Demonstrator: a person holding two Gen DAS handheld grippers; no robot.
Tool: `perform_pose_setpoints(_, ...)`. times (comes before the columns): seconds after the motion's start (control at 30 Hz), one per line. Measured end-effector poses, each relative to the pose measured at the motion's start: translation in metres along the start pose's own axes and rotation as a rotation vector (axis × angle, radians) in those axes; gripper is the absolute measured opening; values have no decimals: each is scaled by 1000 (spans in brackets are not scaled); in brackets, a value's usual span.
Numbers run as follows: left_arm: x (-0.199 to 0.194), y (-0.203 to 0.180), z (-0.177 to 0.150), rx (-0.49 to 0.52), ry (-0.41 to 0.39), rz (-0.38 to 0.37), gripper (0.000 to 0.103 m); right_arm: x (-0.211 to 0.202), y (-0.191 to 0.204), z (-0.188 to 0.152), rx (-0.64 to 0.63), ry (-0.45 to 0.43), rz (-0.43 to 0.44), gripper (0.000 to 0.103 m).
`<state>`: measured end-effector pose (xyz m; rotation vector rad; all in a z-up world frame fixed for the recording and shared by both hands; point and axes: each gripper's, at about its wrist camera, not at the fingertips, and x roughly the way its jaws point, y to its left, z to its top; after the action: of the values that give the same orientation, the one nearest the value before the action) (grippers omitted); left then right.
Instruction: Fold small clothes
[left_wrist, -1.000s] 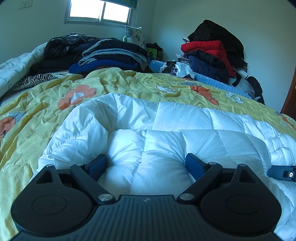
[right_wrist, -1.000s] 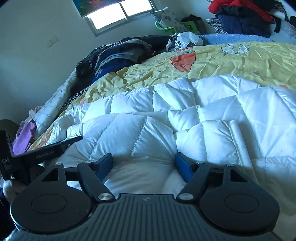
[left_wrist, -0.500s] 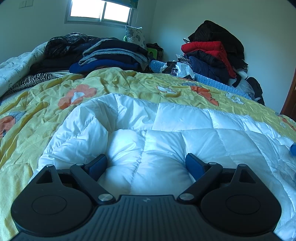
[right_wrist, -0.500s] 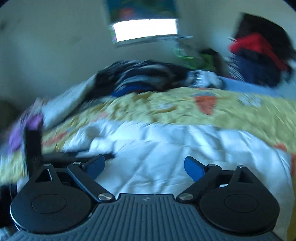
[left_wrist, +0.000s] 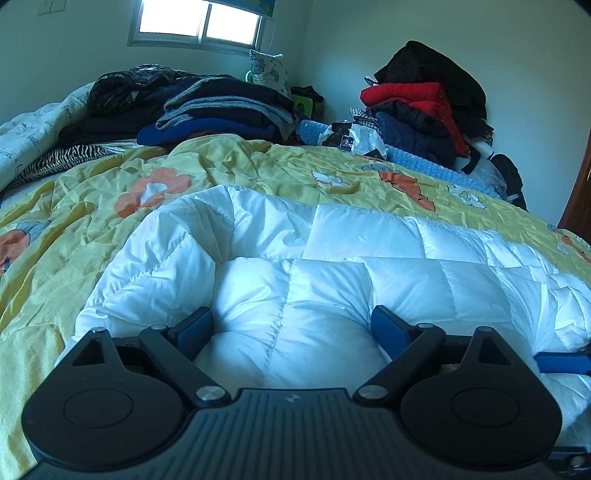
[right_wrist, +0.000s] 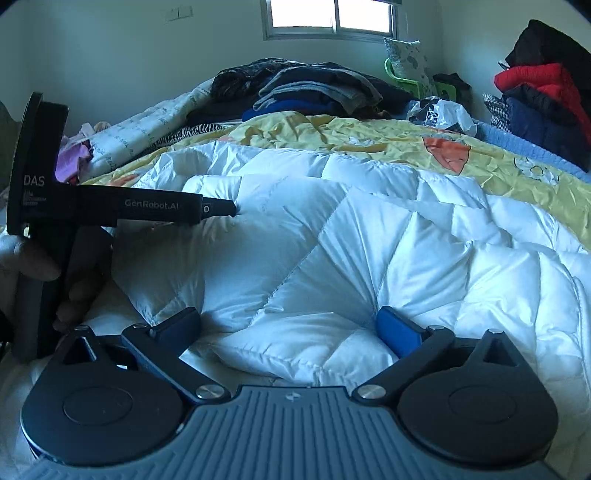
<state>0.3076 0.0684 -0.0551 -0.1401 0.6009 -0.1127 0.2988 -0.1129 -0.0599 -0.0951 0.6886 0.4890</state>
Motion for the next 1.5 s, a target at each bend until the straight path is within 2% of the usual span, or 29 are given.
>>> perform_pose_setpoints(0.1, 0, -1, 0, -4, 0, 1, 93, -24, -1, 2, 42, -30, -43, 97)
perform_pose_setpoints(0.17, 0, -2, -1, -5, 0, 3, 93, -55, -8, -2, 95, -85, -62, 99)
perform_pose_setpoints(0.37, -1, -3, 0, 0, -5, 13, 93, -171, -50, -32, 356, -189, -37, 99)
perform_pose_setpoints(0.43, -1, -3, 0, 2, -4, 13, 93, -214, -62, -43, 404, -246, -91, 99)
perform_pose_setpoints(0.53, -6, -4, 0, 2, -17, 34, 93, -294, -74, -55, 399, -356, -269, 100)
perform_pose_setpoints(0.63, -27, -3, -2, 2, -43, 78, 93, -376, -82, -62, 303, -419, -523, 103)
perform_pose_setpoints(0.7, -58, 4, -4, 21, -70, 73, 93, -426, -86, -67, 218, -398, -734, 103)
perform_pose_setpoints(0.8, -116, 28, -16, 64, -132, 95, 93, -484, -92, -79, 116, -297, -1024, 103)
perform_pose_setpoints(0.87, -155, 54, -30, 80, -145, 148, 93, -514, -96, -92, 80, -241, -1161, 103)
perform_pose_setpoints(0.93, -191, 85, -44, 69, -139, 212, 93, -532, -98, -106, 93, -230, -1215, 103)
perform_pose_setpoints(1.0, -229, 117, -58, 52, -138, 297, 93, -541, -102, -124, 161, -244, -1174, 103)
perform_pose_setpoints(1.07, -260, 144, -69, 22, -141, 383, 93, -533, -103, -141, 229, -262, -1079, 103)
perform_pose_setpoints(1.13, -285, 167, -79, -52, -128, 425, 94, -510, -105, -159, 304, -277, -964, 103)
perform_pose_setpoints(1.23, -306, 179, -96, -161, -100, 391, 94, -447, -108, -178, 451, -222, -726, 103)
perform_pose_setpoints(1.37, -305, 147, -121, -157, -27, 295, 94, -358, -102, -196, 670, -76, -353, 99)
perform_pose_setpoints(1.43, -302, 126, -133, -129, 11, 238, 94, -326, -92, -196, 719, -28, -241, 98)
perform_pose_setpoints(1.5, -300, 111, -143, -117, 42, 192, 94, -308, -80, -193, 730, -14, -174, 100)
